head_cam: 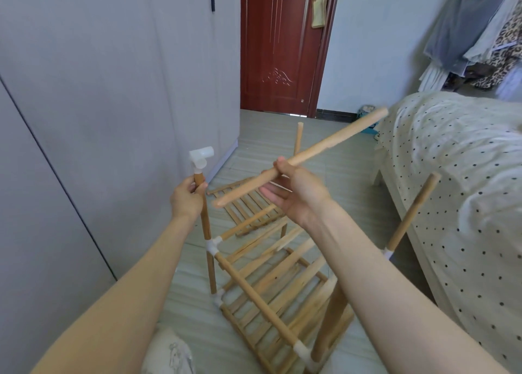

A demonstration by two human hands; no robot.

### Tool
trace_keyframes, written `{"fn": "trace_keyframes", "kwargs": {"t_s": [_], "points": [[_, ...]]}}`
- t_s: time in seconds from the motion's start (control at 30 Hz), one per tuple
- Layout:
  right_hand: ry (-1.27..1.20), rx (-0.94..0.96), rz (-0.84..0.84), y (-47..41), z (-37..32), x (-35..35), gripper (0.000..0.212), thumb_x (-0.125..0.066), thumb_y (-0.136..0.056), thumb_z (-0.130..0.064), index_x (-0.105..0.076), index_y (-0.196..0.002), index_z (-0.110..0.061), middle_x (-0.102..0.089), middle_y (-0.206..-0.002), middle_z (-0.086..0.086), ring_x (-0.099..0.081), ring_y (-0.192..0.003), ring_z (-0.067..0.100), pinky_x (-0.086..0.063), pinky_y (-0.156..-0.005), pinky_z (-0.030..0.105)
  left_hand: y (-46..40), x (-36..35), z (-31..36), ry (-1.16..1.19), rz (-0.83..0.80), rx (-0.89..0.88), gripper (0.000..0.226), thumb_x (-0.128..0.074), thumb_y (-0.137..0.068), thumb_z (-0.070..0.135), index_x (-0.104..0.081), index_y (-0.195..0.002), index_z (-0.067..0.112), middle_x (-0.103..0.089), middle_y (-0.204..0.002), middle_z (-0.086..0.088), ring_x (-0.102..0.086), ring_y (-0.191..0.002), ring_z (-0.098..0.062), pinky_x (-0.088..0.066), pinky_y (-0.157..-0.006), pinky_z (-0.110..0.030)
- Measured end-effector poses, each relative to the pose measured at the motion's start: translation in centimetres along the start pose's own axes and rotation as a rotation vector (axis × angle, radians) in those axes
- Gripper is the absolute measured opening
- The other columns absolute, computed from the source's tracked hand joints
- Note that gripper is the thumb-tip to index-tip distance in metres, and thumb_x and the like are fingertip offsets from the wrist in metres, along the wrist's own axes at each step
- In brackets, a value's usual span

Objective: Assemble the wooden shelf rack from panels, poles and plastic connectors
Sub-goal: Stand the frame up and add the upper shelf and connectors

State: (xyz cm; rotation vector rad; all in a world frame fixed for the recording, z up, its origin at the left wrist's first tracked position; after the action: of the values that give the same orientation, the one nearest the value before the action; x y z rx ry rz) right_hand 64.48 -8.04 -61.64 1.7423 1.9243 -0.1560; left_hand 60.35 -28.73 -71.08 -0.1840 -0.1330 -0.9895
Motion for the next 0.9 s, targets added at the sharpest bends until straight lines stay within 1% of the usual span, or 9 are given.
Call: {"fn": "trace_keyframes", "kwargs": {"t_s": [0.1, 0.17, 0.23, 0.3, 0.47, 0.53, 0.67, 0.77, 0.9], "points": [[-0.117, 0.005, 0.037, 0.7, 0.5, -0.4, 0.008, -0.055, -0.094, -0.017, -0.055, -0.096, -0.010, -0.061, -0.093, 0.012, -0.064, -0.082, 0.023, -0.057, -0.068, 0.030, 0.4, -0.6, -0.1, 0.032, -0.125, 0.007, 0.025, -0.052, -0.095, 0.013, -0.059, -0.119, 0.012, -0.060, -0.122, -0.013, -0.055, -0.116, -0.026, -0.043, -0.102, -0.043], [-0.166, 0.014, 0.048, 1.0, 0.3, -0.2, 0.008, -0.056, -0.094, -0.018, -0.056, -0.093, -0.010, -0.061, -0.090, 0.012, -0.064, -0.083, 0.024, -0.057, -0.070, 0.031, 0.7, -1.2, -0.3, 0.036, -0.215, 0.018, 0.024, -0.044, -0.098, 0.016, -0.057, -0.118, 0.020, -0.060, -0.119, -0.006, -0.054, -0.117, -0.025, -0.042, -0.103, -0.044], [-0.168, 0.027, 0.054, 1.0, -0.2, 0.2, 0.011, -0.055, -0.094, -0.018, -0.056, -0.098, -0.007, -0.060, -0.089, 0.012, -0.064, -0.083, 0.024, -0.057, -0.072, 0.032, 0.7, -1.6, -0.5, 0.015, -0.237, 0.029, 0.022, -0.038, -0.100, 0.019, -0.052, -0.115, 0.028, -0.058, -0.114, -0.003, -0.052, -0.118, -0.025, -0.041, -0.104, -0.043], [-0.130, 0.045, 0.063, 0.6, -0.7, 0.9, 0.015, -0.056, -0.094, -0.018, -0.055, -0.103, -0.007, -0.060, -0.091, 0.012, -0.064, -0.083, 0.024, -0.058, -0.072, 0.032, 0.3, -1.9, -0.5, 0.011, -0.241, 0.022, 0.028, -0.037, -0.101, 0.019, -0.048, -0.126, 0.024, -0.055, -0.122, -0.004, -0.050, -0.120, -0.025, -0.039, -0.105, -0.045], [-0.008, 0.085, 0.067, -1.6, -1.7, 2.9, 0.011, -0.054, -0.095, -0.018, -0.054, -0.098, -0.008, -0.060, -0.096, 0.012, -0.064, -0.087, 0.024, -0.058, -0.075, 0.032, -0.5, -2.3, 1.4, 0.124, -0.211, -0.116, 0.053, -0.051, -0.095, 0.013, -0.029, -0.143, 0.021, -0.045, -0.139, -0.007, -0.043, -0.127, -0.022, -0.035, -0.106, -0.034], [0.010, 0.082, 0.056, -2.7, -1.8, 3.7, 0.009, -0.054, -0.095, -0.018, -0.054, -0.096, -0.009, -0.061, -0.100, 0.013, -0.064, -0.088, 0.025, -0.057, -0.077, 0.032, -0.6, -2.0, 2.4, 0.153, -0.269, -0.191, 0.066, -0.058, -0.092, 0.012, -0.022, -0.146, 0.025, -0.038, -0.146, -0.004, -0.040, -0.131, -0.023, -0.033, -0.109, -0.038], [-0.029, 0.037, 0.012, -4.7, -1.7, 4.6, 0.013, -0.054, -0.094, -0.018, -0.054, -0.103, -0.008, -0.065, -0.089, 0.011, -0.066, -0.082, 0.023, -0.059, -0.073, 0.032, -0.6, -0.7, 3.8, 0.158, -0.419, -0.180, 0.090, -0.070, -0.077, 0.033, -0.013, -0.147, 0.039, -0.030, -0.149, 0.008, -0.037, -0.133, -0.014, -0.032, -0.110, -0.039], [-0.069, -0.009, -0.009, -5.8, -1.3, 4.8, 0.010, -0.055, -0.094, -0.017, -0.054, -0.099, -0.009, -0.065, -0.087, 0.013, -0.066, -0.082, 0.024, -0.059, -0.071, 0.033, -0.5, 0.2, 4.2, 0.208, -0.467, -0.124, 0.074, -0.063, -0.083, 0.032, -0.023, -0.144, 0.041, -0.039, -0.139, 0.016, -0.046, -0.124, -0.008, -0.040, -0.101, -0.034], [-0.067, -0.007, -0.023, -6.9, -1.3, 4.6, 0.010, -0.055, -0.094, -0.018, -0.057, -0.089, -0.010, -0.065, -0.087, 0.012, -0.066, -0.083, 0.023, -0.059, -0.072, 0.033, -0.5, 0.4, 4.7, 0.257, -0.372, -0.115, 0.034, -0.056, -0.092, 0.023, -0.048, -0.120, 0.040, -0.059, -0.122, 0.002, -0.056, -0.115, -0.021, -0.050, -0.085, -0.034]]}}
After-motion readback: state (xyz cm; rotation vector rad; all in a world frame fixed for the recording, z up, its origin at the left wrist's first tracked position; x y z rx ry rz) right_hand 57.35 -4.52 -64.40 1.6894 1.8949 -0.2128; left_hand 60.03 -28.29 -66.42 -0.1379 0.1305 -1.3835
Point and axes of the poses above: each hand's wrist, its own y-axis away from the middle knuckle, its own x-axis out of the back of the hand, z = x × y, the point moved 2 cm from there along -y, towards the middle knuckle
